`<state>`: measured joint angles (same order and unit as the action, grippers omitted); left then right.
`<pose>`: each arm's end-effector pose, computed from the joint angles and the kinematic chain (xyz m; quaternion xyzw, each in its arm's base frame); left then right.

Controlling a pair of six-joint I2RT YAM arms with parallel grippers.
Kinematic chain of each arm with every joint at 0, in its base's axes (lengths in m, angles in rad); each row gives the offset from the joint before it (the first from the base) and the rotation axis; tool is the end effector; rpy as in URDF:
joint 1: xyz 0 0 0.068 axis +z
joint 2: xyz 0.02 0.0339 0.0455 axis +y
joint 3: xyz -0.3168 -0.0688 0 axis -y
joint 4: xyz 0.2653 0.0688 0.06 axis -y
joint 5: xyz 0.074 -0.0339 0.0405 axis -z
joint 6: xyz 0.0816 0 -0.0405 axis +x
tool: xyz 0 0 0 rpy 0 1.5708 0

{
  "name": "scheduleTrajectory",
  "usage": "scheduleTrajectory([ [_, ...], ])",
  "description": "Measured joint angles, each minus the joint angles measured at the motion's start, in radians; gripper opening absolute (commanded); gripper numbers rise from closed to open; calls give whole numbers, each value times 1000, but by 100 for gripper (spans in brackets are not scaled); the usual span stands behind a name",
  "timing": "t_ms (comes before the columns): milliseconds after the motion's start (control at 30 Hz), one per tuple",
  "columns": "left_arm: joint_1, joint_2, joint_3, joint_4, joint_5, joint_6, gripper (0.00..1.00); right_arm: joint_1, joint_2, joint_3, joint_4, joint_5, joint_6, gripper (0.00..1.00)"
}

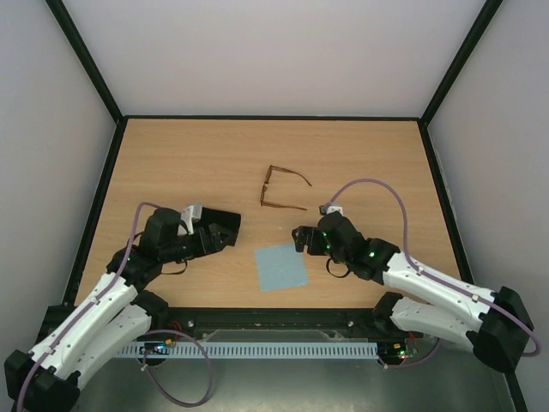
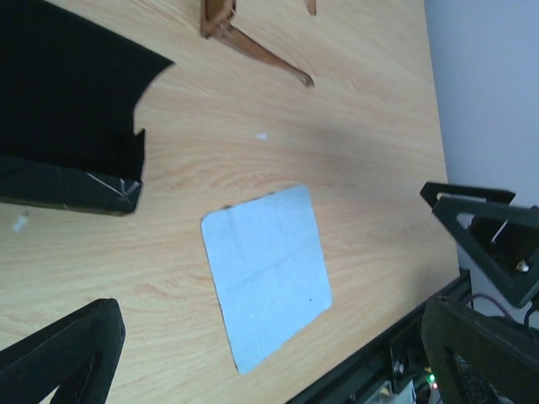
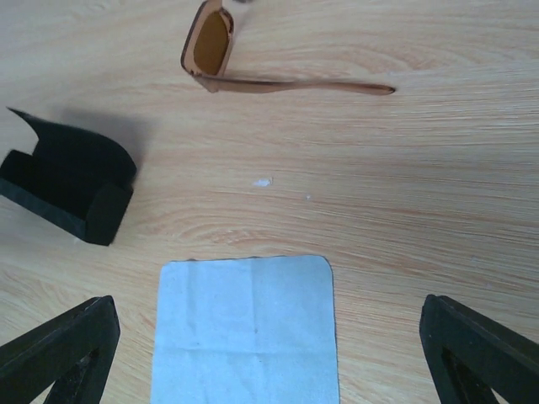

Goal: Organize the sunglasses
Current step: Fold the glasses cleaning cloth at the center of the board.

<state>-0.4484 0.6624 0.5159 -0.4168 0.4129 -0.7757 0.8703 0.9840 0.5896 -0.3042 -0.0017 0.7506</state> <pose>0.1365 -0.1020 0.2495 -0.0420 0.8619 -0.4184 0.2836 0.1493 0.1772 0.2307 -0.0546 0.9048 0.3066 0.2906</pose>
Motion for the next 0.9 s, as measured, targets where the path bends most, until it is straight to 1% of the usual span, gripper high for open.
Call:
scheduleTrajectory([
  [100, -92, 10, 0, 3, -38, -25, 99, 0, -36, -13, -14, 20, 27, 100],
  [133, -127, 18, 0, 6, -51, -32, 100, 0, -27, -13, -24, 23, 35, 98],
  [200, -184, 43, 1, 6, -78, -39, 99, 0, 2, -13, -42, 24, 40, 100],
  [367, -311, 166, 42, -31, -167, -41, 100, 0, 47, -13, -72, 2, 31, 99],
  [467, -383, 189, 69, -36, -219, -62, 99, 0, 53, -12, -72, -6, 13, 99],
  [600, -429, 187, 61, 16, -241, -121, 99, 0, 114, 11, -73, -8, -10, 99],
  [767, -446, 196, 39, 77, -294, -187, 100, 0, 149, 16, -61, -4, -18, 99],
  [900, -446, 267, 49, 114, -335, -198, 100, 0, 163, 19, -57, 12, -18, 100],
])
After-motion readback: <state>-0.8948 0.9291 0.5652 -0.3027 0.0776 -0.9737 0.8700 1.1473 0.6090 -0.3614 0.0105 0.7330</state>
